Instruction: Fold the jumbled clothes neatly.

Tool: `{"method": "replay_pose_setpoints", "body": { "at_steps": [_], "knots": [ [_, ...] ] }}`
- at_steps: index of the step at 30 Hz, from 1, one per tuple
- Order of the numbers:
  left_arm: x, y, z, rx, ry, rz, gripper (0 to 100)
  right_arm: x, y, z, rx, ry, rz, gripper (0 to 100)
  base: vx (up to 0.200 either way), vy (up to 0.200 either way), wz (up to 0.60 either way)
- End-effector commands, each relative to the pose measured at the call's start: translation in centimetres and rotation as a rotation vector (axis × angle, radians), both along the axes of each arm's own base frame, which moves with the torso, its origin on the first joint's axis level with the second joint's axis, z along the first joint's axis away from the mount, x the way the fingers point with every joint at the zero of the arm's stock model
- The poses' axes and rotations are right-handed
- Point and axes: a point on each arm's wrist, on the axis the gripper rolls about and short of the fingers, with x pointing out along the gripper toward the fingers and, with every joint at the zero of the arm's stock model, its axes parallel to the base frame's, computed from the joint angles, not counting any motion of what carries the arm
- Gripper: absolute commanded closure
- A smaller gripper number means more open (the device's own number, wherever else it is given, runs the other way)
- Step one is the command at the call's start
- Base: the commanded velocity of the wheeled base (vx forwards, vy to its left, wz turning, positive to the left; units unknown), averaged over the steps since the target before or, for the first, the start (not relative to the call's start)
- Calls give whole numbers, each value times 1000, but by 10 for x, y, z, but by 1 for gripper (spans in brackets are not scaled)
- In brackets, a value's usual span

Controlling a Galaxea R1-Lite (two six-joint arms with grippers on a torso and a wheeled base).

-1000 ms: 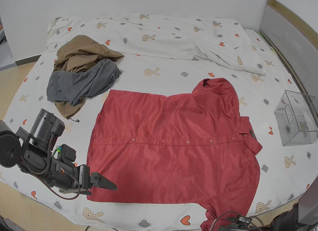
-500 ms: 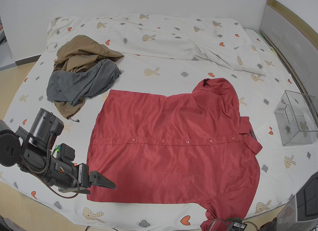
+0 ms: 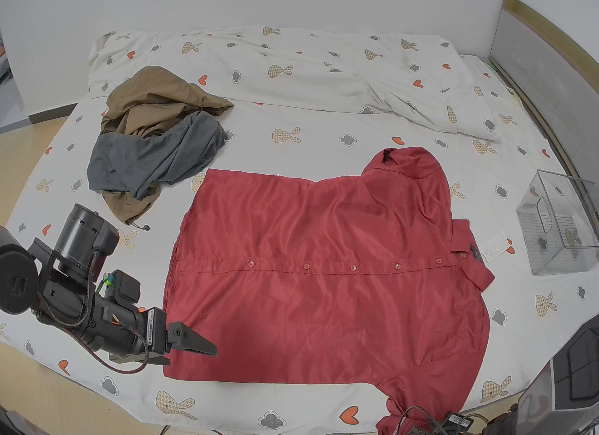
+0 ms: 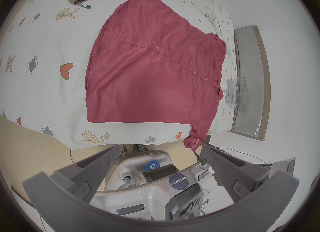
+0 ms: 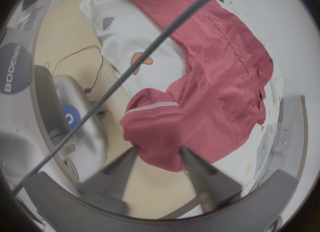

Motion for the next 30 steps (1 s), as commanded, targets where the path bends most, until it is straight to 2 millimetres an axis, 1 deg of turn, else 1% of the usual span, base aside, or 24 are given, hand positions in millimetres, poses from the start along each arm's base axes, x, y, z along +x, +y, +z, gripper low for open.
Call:
{"method": "replay_pose_setpoints", "body": {
  "at_steps": [1, 6, 10, 12, 14, 20, 24, 26, 27, 30],
  "knots": [
    [-2, 1, 2, -2, -7, 0, 0, 0, -1, 0, 32, 1, -50, 100, 0, 0, 0],
    [-3, 2, 4, -6, -17, 2, 0, -1, -4, 2, 43, 10, -57, 100, 0, 0, 0],
    [-3, 2, 4, -6, -17, 2, 0, 3, -7, 24, 152, 19, -66, 100, 0, 0, 0],
    [-3, 2, 4, -6, -18, 2, 0, 9, -11, 34, 186, 6, -78, 100, 0, 0, 0],
    [-3, 2, 4, -6, -18, 2, 0, 22, -17, 46, 203, -24, -92, 100, 0, 0, 0],
    [-3, 2, 4, -6, -18, 2, 0, 50, -21, 67, 231, -96, -110, 100, 0, 0, 0],
    [-4, 1, 4, -6, -19, -1, 0, 64, -26, 69, 212, -115, -141, 100, 0, 0, 0],
    [-3, 2, 4, -6, -19, 1, 0, 65, -26, 69, 210, -114, -143, 100, 0, 0, 0],
    [-3, 2, 4, -6, -19, 1, 0, 73, -27, 69, 213, -121, -175, 100, 0, 0, 0],
    [-3, 1, 4, -6, -17, 0, 0, 78, -27, 63, 190, -109, -196, 100, 0, 0, 0]
  ]
}}
